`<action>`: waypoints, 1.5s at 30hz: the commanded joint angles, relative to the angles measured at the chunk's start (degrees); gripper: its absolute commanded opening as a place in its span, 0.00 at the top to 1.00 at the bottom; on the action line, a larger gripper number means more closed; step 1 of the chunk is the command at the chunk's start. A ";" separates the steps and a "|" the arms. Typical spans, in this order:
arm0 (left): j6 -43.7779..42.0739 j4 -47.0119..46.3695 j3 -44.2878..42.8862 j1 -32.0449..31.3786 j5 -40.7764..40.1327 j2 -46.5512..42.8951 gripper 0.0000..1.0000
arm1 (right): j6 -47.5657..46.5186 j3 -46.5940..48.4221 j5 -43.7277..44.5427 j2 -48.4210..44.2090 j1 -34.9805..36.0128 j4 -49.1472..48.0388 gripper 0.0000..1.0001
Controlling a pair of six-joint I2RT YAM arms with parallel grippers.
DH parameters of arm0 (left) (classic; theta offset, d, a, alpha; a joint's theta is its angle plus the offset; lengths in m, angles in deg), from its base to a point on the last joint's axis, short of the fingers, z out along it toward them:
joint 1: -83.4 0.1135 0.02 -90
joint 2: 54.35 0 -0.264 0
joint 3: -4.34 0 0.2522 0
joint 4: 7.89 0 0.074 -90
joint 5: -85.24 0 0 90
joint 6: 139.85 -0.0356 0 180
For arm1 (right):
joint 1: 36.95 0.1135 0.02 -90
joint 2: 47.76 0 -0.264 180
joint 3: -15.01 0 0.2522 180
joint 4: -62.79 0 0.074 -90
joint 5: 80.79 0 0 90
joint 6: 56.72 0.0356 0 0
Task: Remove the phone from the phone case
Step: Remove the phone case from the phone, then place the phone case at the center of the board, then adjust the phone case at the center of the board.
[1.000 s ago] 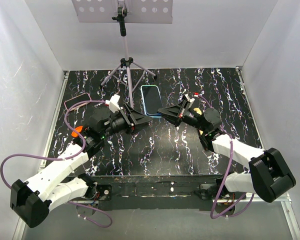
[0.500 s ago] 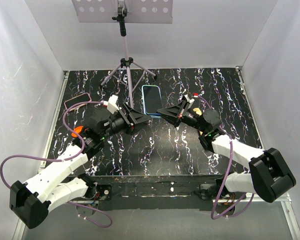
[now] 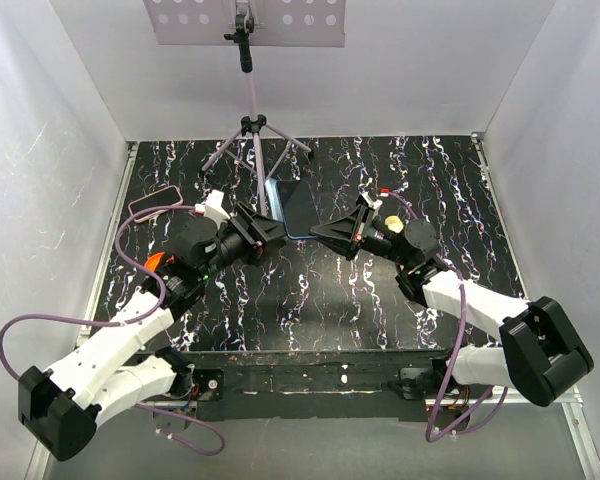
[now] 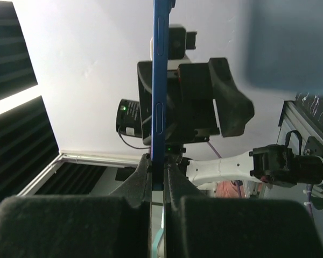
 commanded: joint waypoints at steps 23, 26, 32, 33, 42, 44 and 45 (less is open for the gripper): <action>-43.59 34.72 -13.95 8.80 -1.69 13.26 0.18 | -35.46 6.14 -4.74 -23.61 -10.26 46.66 0.99; -52.30 35.96 -20.37 10.74 -2.75 22.76 0.24 | -41.20 8.88 -3.33 -26.43 -10.70 54.87 0.99; -64.35 39.31 -32.77 12.50 -0.03 41.57 0.15 | -40.95 8.27 -4.29 -29.42 -11.06 55.51 0.99; -66.46 40.26 -34.61 12.93 0.49 44.12 0.13 | -40.68 8.01 -4.55 -29.69 -11.14 55.33 0.99; -73.69 42.48 -38.06 15.57 8.49 56.18 0.06 | -40.33 6.86 -5.96 -32.94 -12.46 55.76 0.99; -72.20 41.59 -36.65 15.58 9.72 56.97 0.06 | -40.15 6.51 -6.22 -33.12 -12.64 55.42 0.99; -71.32 40.72 -35.60 15.49 10.34 57.15 0.06 | -40.07 6.25 -6.48 -33.12 -12.73 55.15 0.99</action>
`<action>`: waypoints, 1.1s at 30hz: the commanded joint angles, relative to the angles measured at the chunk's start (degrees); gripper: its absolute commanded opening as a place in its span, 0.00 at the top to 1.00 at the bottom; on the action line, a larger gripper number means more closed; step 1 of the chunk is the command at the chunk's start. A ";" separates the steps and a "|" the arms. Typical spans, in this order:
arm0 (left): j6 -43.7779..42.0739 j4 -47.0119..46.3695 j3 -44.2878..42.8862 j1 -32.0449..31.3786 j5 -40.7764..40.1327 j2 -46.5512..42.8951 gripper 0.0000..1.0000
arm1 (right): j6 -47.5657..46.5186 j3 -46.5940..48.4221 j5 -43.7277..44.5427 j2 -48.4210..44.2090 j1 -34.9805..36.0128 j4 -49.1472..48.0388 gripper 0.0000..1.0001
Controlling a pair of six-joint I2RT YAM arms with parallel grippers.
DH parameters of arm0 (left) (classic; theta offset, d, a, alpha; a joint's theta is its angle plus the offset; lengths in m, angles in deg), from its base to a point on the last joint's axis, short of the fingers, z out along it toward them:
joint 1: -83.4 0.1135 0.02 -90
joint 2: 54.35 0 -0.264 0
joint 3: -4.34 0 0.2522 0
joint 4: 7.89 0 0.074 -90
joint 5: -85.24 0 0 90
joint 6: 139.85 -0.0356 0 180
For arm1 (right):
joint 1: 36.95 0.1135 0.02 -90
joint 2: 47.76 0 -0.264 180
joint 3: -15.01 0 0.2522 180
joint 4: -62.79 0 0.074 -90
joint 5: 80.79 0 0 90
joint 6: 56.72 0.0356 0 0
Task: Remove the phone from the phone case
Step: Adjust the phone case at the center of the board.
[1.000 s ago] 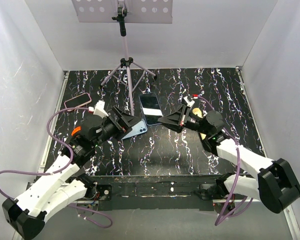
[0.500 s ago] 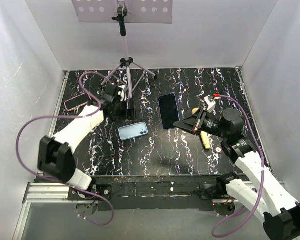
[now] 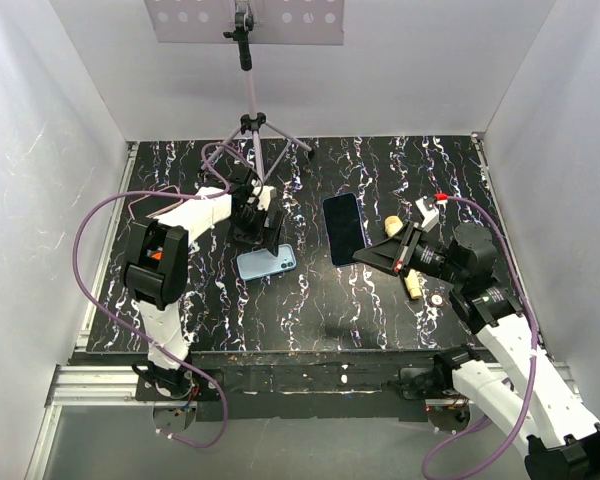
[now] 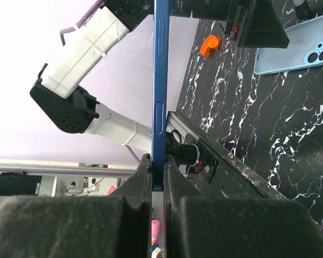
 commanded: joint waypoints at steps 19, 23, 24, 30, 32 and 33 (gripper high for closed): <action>28.41 -15.51 31.33 -8.72 -2.92 -23.79 0.14 | 1.65 -2.05 -3.81 0.90 -1.39 -9.71 0.99; 28.77 -15.87 31.16 -12.33 -3.71 -23.89 0.20 | 2.00 -2.66 -3.81 0.90 -1.47 -10.23 0.99; 29.21 -16.56 31.25 -12.95 -2.23 -23.45 0.22 | 2.35 -2.66 -3.98 0.90 -1.48 -10.32 0.99; 38.26 -27.56 32.48 -14.18 9.05 -25.19 0.19 | 2.71 -1.97 -4.25 0.11 -1.65 -9.36 0.99; 37.39 -25.64 31.17 -14.45 4.40 -28.35 0.16 | 2.44 -1.70 -4.16 -0.50 -1.65 -8.57 0.99; 36.43 -22.84 30.11 -14.45 1.07 -29.33 0.15 | 2.27 -1.61 -3.99 -0.68 -1.65 -7.95 0.99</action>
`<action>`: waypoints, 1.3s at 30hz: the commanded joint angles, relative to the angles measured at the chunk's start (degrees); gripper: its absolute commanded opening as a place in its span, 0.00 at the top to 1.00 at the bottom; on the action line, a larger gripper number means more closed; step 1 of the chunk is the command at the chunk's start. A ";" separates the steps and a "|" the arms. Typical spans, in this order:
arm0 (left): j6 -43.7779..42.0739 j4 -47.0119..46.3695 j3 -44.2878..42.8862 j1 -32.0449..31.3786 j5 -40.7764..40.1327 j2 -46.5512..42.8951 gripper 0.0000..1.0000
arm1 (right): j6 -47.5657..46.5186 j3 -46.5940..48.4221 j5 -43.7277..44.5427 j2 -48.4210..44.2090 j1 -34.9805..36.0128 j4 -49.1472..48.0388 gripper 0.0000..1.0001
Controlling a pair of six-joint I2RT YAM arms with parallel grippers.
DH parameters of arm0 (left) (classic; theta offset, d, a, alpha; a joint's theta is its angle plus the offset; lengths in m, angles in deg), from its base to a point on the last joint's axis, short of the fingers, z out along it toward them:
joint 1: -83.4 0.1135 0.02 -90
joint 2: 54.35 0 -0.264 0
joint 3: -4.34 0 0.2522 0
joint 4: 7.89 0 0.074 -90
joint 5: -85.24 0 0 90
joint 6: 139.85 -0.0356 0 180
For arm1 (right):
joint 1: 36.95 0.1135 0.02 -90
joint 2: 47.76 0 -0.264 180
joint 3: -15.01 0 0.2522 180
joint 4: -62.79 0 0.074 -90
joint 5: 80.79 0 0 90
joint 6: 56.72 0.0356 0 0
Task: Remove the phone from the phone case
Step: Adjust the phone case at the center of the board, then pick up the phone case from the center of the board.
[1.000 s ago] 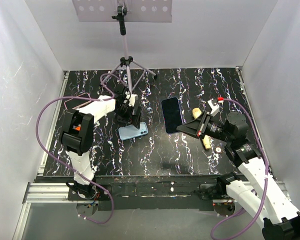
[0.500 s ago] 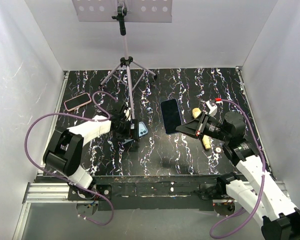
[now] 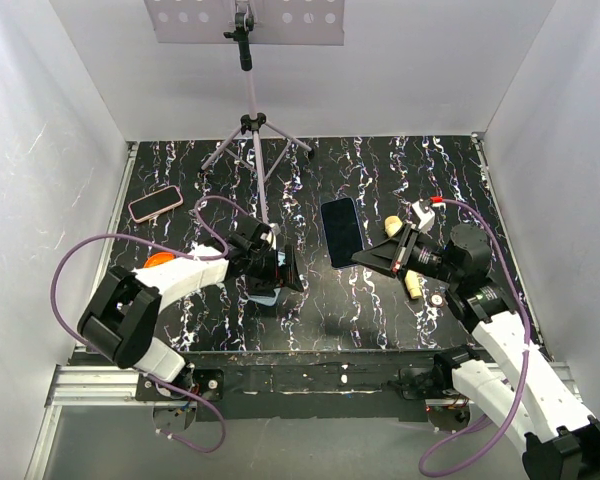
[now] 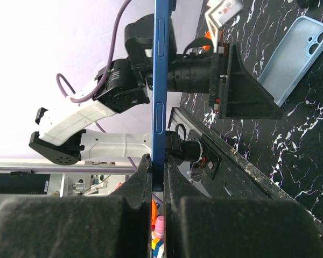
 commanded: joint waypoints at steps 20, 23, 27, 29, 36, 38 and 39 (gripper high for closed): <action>-9.75 9.61 -5.02 -0.11 -29.99 5.78 0.56 | -1.33 4.17 -2.15 -2.23 -0.76 1.14 0.99; -8.34 8.30 -3.26 -0.55 -29.02 5.61 0.78 | -1.76 4.35 -1.89 -2.67 -0.76 2.71 0.99; -7.63 8.47 -1.42 -3.18 -28.76 1.14 1.00 | -2.29 4.44 -2.42 -1.80 -1.28 3.26 0.99; -5.62 8.91 0.60 -3.97 -26.66 -3.77 1.00 | -2.38 4.53 -2.68 -1.44 -1.46 2.82 0.99; 9.13 23.73 5.01 -3.89 -35.50 -21.97 1.00 | -2.99 4.88 -3.91 -0.13 -3.04 2.99 0.99; 11.26 26.74 4.31 -3.02 -38.23 -24.70 1.00 | -3.17 4.88 -4.17 0.40 -3.22 2.64 0.99; 11.35 26.92 4.04 -1.53 -38.94 -25.32 1.00 | -3.26 4.62 -4.35 0.75 -3.48 2.47 0.99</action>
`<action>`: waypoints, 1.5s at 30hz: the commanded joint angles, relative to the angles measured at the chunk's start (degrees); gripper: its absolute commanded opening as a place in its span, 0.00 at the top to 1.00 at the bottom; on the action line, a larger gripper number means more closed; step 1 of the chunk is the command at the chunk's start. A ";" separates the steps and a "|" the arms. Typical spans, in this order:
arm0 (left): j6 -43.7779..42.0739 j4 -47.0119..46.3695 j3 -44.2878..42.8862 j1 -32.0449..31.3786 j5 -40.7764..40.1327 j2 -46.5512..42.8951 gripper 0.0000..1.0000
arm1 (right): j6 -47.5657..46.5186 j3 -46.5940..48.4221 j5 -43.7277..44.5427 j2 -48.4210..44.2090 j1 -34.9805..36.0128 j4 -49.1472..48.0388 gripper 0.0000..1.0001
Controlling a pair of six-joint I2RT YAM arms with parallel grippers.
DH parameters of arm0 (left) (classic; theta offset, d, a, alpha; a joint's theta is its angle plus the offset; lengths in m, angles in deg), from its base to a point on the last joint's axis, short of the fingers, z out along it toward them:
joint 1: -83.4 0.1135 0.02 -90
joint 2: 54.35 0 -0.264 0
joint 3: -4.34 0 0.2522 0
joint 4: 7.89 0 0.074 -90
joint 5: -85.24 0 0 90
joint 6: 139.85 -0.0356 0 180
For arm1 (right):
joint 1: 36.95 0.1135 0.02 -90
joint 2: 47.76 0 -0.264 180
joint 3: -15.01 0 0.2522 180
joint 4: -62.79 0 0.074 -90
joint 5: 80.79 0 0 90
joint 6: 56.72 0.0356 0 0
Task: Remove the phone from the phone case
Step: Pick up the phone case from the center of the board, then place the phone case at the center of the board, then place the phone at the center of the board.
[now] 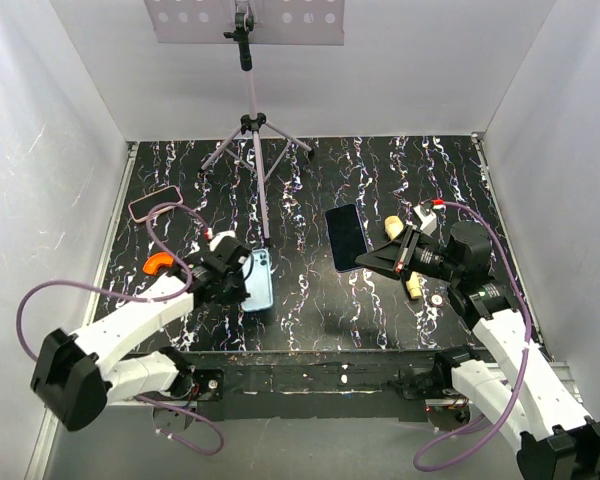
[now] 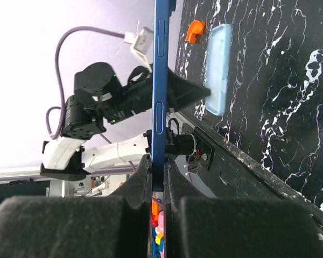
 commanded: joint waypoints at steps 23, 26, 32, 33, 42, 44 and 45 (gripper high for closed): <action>1.10 -2.73 -1.35 30.26 14.80 -0.42 0.02 | 2.17 -4.23 1.33 1.65 -2.20 -8.87 0.99; -0.13 0.61 1.20 30.17 17.52 -10.97 0.02 | 2.97 -5.90 1.94 6.04 -2.20 -12.83 0.99; -0.24 3.25 2.27 29.56 27.09 -25.93 0.02 | 1.04 -5.91 4.49 16.49 -1.94 -16.35 0.99; 0.04 4.30 0.96 29.12 27.98 -25.42 0.02 | 1.13 -5.99 4.58 18.60 -1.94 -18.18 0.99; -3.56 5.80 -4.23 28.85 28.69 -25.24 0.02 | -2.05 4.54 5.29 45.65 -1.94 -31.35 0.99; -4.09 6.50 -5.38 28.76 28.43 -25.59 0.02 | -1.34 8.57 5.20 52.34 -1.94 -35.76 0.99; -4.00 6.68 -5.73 28.59 28.17 -25.86 0.02 | -0.99 10.60 4.85 55.94 -1.94 -38.30 0.99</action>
